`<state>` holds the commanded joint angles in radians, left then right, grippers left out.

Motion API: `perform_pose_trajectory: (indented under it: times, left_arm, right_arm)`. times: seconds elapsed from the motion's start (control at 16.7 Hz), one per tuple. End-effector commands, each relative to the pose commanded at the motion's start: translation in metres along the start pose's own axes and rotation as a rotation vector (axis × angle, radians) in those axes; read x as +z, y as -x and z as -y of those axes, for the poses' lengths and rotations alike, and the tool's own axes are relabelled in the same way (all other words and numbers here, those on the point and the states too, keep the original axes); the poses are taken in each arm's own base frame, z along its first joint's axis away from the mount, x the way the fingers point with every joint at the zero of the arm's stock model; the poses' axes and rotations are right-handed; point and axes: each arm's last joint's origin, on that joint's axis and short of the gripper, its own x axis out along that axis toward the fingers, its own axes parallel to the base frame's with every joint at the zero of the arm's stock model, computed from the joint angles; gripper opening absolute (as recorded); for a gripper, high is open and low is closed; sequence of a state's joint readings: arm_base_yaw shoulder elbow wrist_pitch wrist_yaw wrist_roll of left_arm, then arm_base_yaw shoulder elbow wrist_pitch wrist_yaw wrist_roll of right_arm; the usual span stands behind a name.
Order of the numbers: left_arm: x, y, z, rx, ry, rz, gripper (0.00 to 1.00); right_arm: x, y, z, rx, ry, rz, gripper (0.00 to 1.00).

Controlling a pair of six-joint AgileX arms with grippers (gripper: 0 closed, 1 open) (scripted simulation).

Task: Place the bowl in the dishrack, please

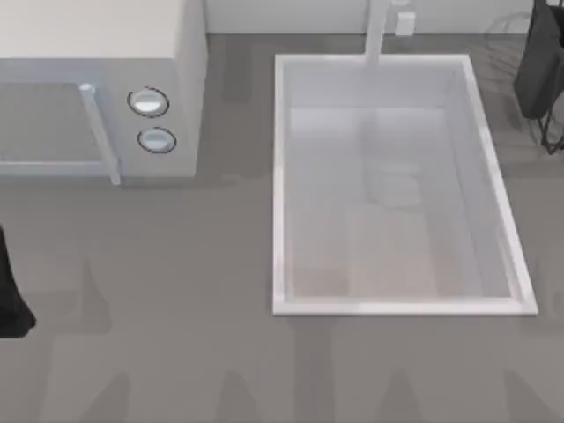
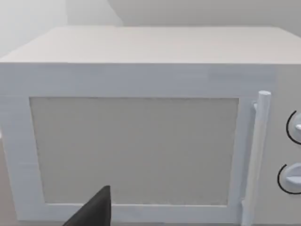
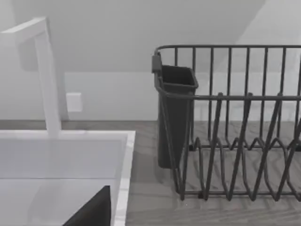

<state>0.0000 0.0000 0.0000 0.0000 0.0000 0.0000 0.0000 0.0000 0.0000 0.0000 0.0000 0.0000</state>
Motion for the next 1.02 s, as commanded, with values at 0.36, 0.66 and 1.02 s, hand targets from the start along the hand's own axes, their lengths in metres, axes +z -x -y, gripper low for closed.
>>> perform_pose_trajectory:
  times: [0.36, 0.66, 1.02]
  left_arm:
    - [0.000, 0.000, 0.000, 0.000, 0.000, 0.000, 1.00]
    - [0.000, 0.000, 0.000, 0.000, 0.000, 0.000, 1.00]
    - [0.000, 0.000, 0.000, 0.000, 0.000, 0.000, 1.00]
  right_arm:
    - [0.018, -0.001, 0.004, -0.038, 0.000, -0.089, 1.00]
    - [0.065, -0.022, 0.017, -0.132, -0.021, -0.398, 1.00]
    - [0.093, -0.096, 0.058, -0.258, -0.135, -0.960, 1.00]
